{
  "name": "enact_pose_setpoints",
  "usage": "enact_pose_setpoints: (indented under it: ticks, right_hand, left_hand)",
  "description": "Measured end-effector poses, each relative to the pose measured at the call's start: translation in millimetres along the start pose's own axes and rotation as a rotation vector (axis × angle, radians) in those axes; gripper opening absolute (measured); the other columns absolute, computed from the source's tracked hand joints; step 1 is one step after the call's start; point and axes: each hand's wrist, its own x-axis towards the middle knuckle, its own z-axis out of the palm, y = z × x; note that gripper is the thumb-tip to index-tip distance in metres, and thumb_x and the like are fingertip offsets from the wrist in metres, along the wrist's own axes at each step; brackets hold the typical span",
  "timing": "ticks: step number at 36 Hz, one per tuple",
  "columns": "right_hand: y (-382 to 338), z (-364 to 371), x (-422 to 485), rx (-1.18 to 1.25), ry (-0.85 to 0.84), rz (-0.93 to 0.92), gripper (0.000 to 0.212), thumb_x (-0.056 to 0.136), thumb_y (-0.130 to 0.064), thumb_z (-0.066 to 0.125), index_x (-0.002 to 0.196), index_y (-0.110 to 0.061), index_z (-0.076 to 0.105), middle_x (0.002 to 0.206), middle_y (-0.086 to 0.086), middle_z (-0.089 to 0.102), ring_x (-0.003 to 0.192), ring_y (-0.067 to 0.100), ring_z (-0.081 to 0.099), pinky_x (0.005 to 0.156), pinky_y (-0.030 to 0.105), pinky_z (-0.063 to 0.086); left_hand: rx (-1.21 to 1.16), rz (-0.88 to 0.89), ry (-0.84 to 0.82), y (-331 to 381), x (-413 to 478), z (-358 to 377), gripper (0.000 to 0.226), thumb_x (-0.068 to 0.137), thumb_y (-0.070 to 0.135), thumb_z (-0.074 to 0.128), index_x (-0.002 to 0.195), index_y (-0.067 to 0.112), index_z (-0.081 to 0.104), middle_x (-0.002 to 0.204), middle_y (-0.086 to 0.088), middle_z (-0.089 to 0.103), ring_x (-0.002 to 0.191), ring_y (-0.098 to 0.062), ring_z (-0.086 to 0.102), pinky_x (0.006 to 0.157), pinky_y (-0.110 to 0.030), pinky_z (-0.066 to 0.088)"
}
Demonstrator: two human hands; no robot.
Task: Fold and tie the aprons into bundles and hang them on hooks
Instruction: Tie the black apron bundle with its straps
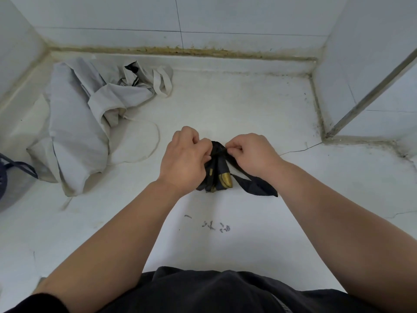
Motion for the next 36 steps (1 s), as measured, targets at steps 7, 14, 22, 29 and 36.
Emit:
enact_pose_setpoints:
  ticks: [7, 14, 22, 29, 36]
  right_hand:
    - [7.2, 7.0, 2.3, -0.085, 0.048, -0.048, 0.029, 0.099, -0.014, 0.046, 0.12, -0.01, 0.065, 0.12, 0.006, 0.066, 0.115, 0.023, 0.056, 0.092, 0.022, 0.037]
    - [7.9, 11.2, 1.4, 0.002, -0.008, 0.009, 0.026, 0.098, -0.016, 0.05, 0.116, -0.011, 0.068, 0.118, 0.002, 0.067, 0.112, 0.018, 0.057, 0.089, 0.017, 0.037]
    - [5.7, 7.9, -5.3, 0.237, -0.156, 0.082, 0.018, 0.099, -0.024, 0.046, 0.1, -0.015, 0.061, 0.09, 0.0, 0.064, 0.078, 0.016, 0.059, 0.077, 0.032, 0.049]
    - [-1.6, 10.2, -24.4, 0.391, -0.228, 0.173, 0.069, 0.084, -0.046, 0.065, 0.143, -0.031, 0.032, 0.14, -0.004, 0.039, 0.118, 0.013, 0.05, 0.095, 0.026, 0.04]
    - [-7.9, -5.6, -35.6, 0.488, -0.333, 0.22, 0.11, 0.07, -0.04, 0.081, 0.15, -0.037, 0.004, 0.144, -0.001, 0.038, 0.105, 0.018, 0.06, 0.062, 0.02, 0.052]
  left_hand:
    - [0.084, 0.011, -0.114, -5.1, -4.9, -6.1, 0.007, 0.083, 0.002, 0.058, 0.08, 0.008, 0.057, 0.077, 0.001, 0.04, 0.072, -0.025, 0.038, 0.064, -0.034, 0.028]
    - [0.015, -0.104, -0.159, -9.7, -14.9, -5.3, 0.005, 0.089, 0.006, 0.056, 0.088, 0.01, 0.058, 0.084, 0.004, 0.042, 0.083, -0.021, 0.039, 0.069, -0.028, 0.027]
    - [-0.46, -0.428, -0.447, 3.8, -12.8, -7.7, 0.059, 0.066, 0.058, 0.071, 0.114, 0.036, 0.044, 0.114, 0.011, 0.054, 0.101, -0.009, 0.058, 0.082, -0.029, 0.05]
    - [-0.684, -0.704, -0.336, 14.0, -11.8, -12.6, 0.057, 0.082, 0.012, 0.062, 0.134, 0.027, 0.045, 0.113, 0.008, 0.053, 0.104, -0.019, 0.058, 0.076, -0.031, 0.051]
    - [-0.936, -0.858, 0.001, 22.2, -9.0, -19.8, 0.038, 0.088, 0.004, 0.05, 0.12, 0.026, 0.051, 0.107, 0.006, 0.059, 0.074, -0.02, 0.058, 0.054, -0.029, 0.046]
